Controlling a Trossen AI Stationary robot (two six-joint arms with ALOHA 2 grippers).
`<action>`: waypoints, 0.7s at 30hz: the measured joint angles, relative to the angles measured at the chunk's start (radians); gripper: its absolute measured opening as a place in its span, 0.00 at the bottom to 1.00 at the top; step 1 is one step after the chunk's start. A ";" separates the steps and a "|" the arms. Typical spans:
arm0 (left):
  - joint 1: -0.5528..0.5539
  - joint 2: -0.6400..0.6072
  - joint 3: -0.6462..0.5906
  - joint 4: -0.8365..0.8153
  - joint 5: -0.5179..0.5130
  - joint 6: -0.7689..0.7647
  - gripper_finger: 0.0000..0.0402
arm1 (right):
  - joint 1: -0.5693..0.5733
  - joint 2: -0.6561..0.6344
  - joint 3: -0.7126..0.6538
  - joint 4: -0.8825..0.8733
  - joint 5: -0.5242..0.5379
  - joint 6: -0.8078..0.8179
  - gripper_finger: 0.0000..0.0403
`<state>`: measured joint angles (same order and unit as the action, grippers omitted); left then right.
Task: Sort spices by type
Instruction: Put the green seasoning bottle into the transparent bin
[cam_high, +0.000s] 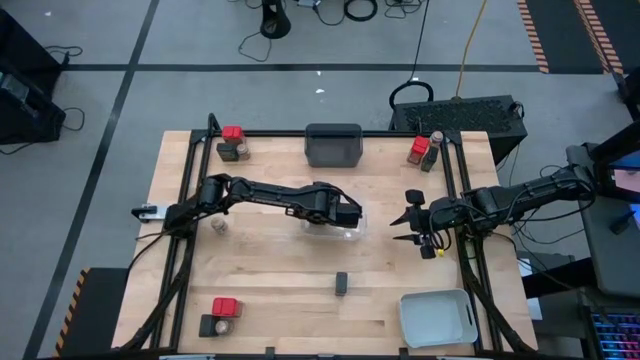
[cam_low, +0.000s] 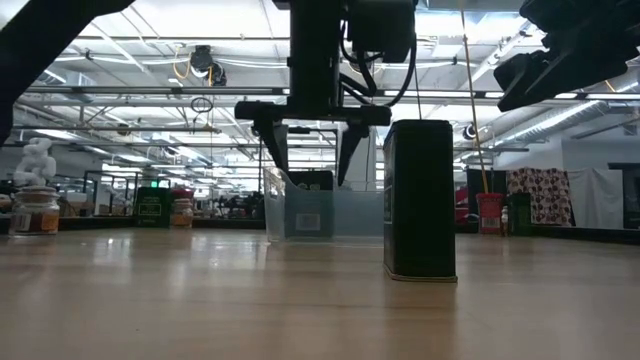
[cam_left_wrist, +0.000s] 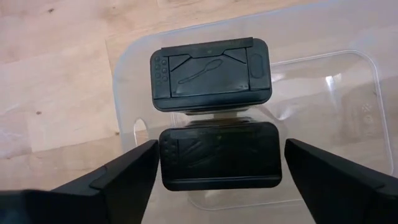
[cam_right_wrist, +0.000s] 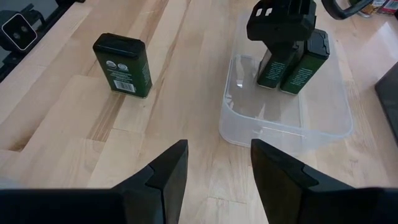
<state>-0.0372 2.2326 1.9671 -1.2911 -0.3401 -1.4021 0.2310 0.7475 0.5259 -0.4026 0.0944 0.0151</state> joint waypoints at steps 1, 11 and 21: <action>0.000 0.000 0.000 0.000 0.000 0.001 0.89 | 0.000 0.000 0.000 0.000 0.000 0.000 0.39; 0.000 0.000 0.000 0.001 -0.003 0.039 0.90 | 0.000 0.000 0.000 0.000 0.000 0.000 0.39; 0.009 -0.009 0.000 -0.027 -0.009 0.064 0.90 | 0.000 0.000 0.000 0.000 0.000 0.000 0.39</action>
<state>-0.0279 2.2235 1.9671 -1.3177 -0.3496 -1.3376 0.2306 0.7475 0.5259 -0.4022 0.0944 0.0147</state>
